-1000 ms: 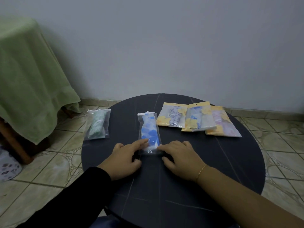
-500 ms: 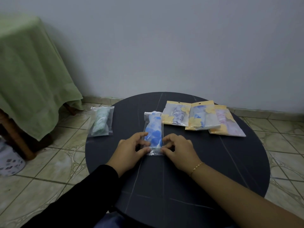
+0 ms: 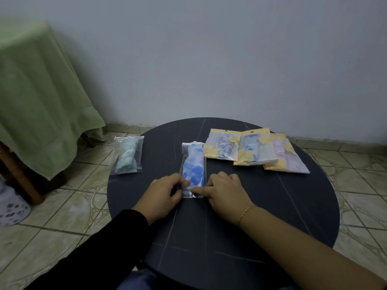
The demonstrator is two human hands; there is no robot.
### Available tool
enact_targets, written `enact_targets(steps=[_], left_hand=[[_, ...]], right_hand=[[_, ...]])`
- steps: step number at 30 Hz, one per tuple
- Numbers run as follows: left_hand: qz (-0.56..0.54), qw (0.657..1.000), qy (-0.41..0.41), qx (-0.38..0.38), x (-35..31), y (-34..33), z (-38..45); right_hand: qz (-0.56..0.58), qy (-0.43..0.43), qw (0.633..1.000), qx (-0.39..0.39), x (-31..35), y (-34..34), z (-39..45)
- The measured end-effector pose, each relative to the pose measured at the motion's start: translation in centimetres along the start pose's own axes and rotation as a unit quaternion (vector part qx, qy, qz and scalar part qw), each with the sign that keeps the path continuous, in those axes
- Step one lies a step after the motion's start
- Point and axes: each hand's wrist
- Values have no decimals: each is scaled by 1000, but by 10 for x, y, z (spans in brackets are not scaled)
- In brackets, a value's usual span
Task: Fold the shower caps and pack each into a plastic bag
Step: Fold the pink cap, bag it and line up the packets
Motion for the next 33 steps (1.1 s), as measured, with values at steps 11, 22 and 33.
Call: enact_targets(steps=[11,22,33], left_hand=[[101,995,12,-14,3,6,-4],[-113,964,209,-116,-16,5,-1],[-163,970,123,-132,-53,0,5]], right_hand=[[73,-98,991,53,-5,6,-10],[189,-198,960,55,14,0,5],[434,-324,837,81,22,15,10]])
Point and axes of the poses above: each hand's wrist, its own z-axis towards the middle knuckle, its own y-axis out of the back of the hand, x = y × z, and after that the axes turned 6 degrees about -y, right-handed
